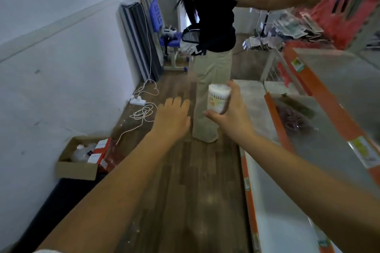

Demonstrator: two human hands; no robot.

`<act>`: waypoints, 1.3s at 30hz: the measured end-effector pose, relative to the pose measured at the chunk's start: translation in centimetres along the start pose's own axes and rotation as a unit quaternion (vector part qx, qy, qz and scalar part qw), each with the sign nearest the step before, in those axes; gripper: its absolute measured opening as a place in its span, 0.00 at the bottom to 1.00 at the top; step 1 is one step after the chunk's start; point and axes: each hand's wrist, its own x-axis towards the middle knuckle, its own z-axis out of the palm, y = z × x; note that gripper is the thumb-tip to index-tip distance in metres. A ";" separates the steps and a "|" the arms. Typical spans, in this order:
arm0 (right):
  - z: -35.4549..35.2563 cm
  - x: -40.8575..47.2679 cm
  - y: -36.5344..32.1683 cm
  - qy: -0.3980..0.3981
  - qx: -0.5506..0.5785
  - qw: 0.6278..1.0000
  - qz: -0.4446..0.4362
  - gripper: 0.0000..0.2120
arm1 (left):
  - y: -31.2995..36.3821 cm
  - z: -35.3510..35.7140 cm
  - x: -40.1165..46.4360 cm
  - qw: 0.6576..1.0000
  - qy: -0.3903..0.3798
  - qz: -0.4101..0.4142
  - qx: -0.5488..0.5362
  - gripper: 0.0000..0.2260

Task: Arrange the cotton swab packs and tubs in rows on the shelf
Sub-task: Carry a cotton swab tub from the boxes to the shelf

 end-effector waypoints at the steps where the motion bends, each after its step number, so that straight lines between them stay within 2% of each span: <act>1: -0.3 1.2 0.7 0.010 -0.005 1.000 0.003 0.42 | 0.1 0.2 1.5 1.000 0.003 0.009 -0.001 0.21; 10: -1.6 10.2 5.6 0.092 -0.030 0.993 0.065 0.41 | 0.1 3.4 15.3 0.992 0.000 0.127 0.001 0.20; 15: -1.6 14.6 7.8 0.158 -0.069 0.979 0.112 0.44 | 0.4 4.9 22.9 0.976 0.011 0.218 0.001 0.19; 20: -2.3 16.8 9.7 0.215 -0.107 0.961 0.137 0.43 | 1.9 6.5 27.6 0.961 -0.013 0.274 -0.038 0.21; 29: -6.8 19.3 14.2 0.296 -0.136 0.926 0.188 0.44 | 9.8 8.7 35.0 0.927 -0.005 0.368 -0.071 0.20; 39: -15.9 23.0 20.5 0.362 -0.202 0.876 0.245 0.43 | 21.6 10.9 43.4 0.883 -0.010 0.459 -0.100 0.21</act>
